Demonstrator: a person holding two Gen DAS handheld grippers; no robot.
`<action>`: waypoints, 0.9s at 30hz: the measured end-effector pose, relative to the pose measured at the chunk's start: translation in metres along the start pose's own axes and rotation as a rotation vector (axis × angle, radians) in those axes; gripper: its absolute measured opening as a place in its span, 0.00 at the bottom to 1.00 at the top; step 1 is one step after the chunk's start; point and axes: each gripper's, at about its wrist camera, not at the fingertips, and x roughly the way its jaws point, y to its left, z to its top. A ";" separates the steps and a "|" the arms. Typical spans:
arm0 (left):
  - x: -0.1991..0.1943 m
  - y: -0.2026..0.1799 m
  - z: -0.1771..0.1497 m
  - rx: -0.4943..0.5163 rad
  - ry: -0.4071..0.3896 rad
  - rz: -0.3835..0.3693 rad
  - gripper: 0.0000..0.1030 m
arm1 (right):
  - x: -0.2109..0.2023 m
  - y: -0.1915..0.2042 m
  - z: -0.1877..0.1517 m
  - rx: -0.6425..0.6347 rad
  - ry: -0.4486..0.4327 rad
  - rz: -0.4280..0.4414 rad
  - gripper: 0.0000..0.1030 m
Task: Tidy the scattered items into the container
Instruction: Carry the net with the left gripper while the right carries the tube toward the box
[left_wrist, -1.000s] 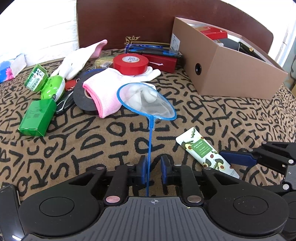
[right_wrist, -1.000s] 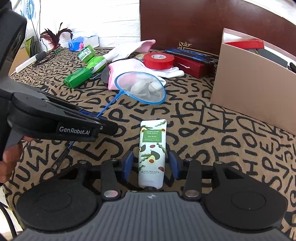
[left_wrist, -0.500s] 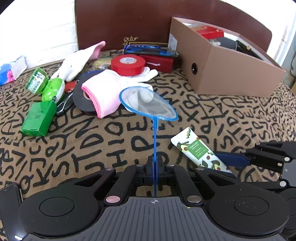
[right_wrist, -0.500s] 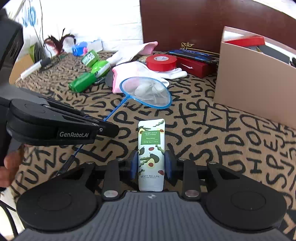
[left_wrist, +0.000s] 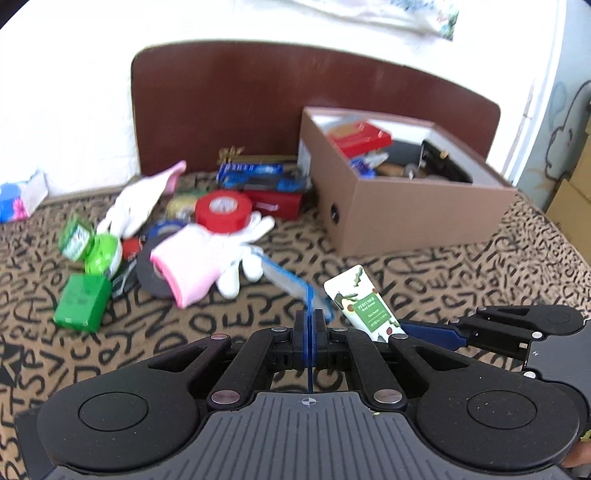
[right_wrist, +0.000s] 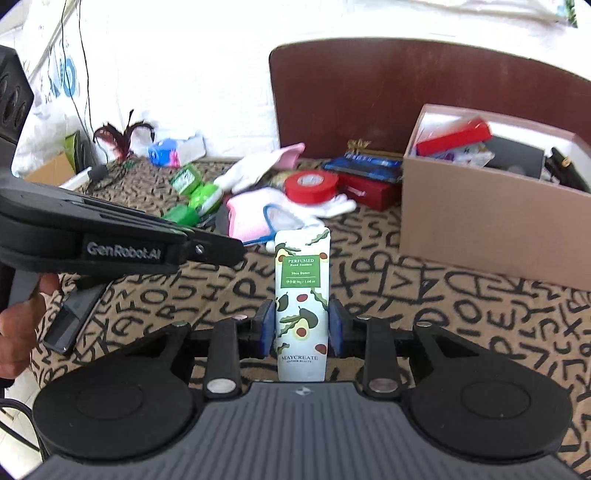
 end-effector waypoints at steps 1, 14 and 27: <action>-0.003 -0.002 0.003 0.004 -0.010 -0.004 0.00 | -0.003 -0.001 0.001 0.001 -0.010 -0.005 0.33; -0.026 -0.034 0.053 0.066 -0.140 -0.043 0.00 | -0.035 -0.029 0.025 0.017 -0.125 -0.065 0.33; -0.005 -0.084 0.129 0.114 -0.227 -0.134 0.00 | -0.066 -0.091 0.072 0.024 -0.245 -0.199 0.33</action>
